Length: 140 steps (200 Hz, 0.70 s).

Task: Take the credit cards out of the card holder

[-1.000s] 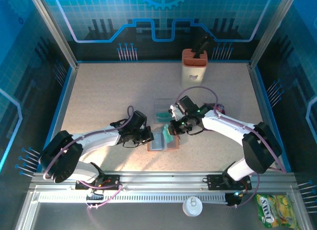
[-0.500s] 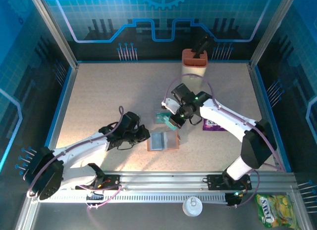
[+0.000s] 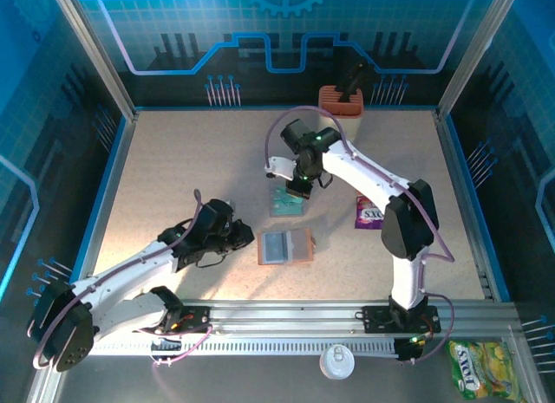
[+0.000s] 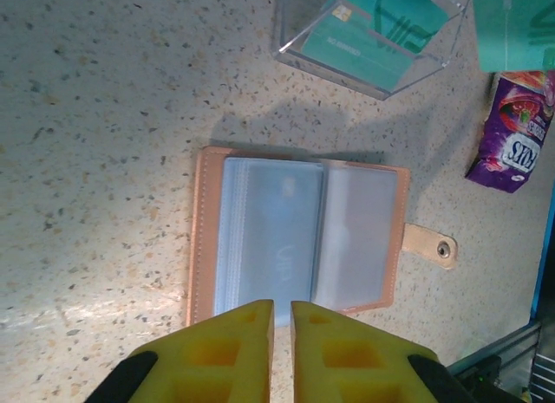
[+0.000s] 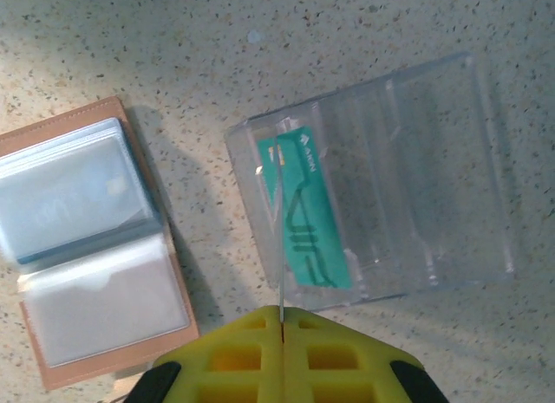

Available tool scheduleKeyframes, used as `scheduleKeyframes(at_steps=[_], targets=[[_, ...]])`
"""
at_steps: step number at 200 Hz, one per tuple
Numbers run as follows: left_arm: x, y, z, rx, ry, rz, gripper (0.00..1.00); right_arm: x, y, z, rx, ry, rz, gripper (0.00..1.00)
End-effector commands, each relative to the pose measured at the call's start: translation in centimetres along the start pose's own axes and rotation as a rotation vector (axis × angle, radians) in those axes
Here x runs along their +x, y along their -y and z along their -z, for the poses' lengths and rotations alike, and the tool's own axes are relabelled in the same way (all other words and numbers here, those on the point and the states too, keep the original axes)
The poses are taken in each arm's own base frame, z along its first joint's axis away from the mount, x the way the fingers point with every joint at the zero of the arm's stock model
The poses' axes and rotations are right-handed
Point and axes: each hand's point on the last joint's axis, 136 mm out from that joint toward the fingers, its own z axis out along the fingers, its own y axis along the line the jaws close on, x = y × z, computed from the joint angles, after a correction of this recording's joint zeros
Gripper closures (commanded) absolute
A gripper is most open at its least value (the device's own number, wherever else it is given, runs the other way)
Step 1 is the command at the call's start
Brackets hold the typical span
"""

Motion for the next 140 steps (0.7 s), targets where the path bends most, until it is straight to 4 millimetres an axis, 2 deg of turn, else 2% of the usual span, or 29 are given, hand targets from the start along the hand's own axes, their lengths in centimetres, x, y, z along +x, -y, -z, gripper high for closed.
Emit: scheduleKeyframes(at_steps=[1,53,140], targets=[[0.1,-1.4,0.4,-0.038,0.009,0.002,0.85,0.8,0.0,-0.4,-0.066,-0.048,0.052,1.0],[0.0,-1.9,0.9,-0.043,0.023,0.015,0.85,0.3,1.5,-2.0,-0.085,-0.063,0.074,1.0],[-0.2,-2.2,0.5,-0.03,0.033,0.041,0.82,0.7,1.0,-4.8,-0.174,-0.101,0.073,1.0]])
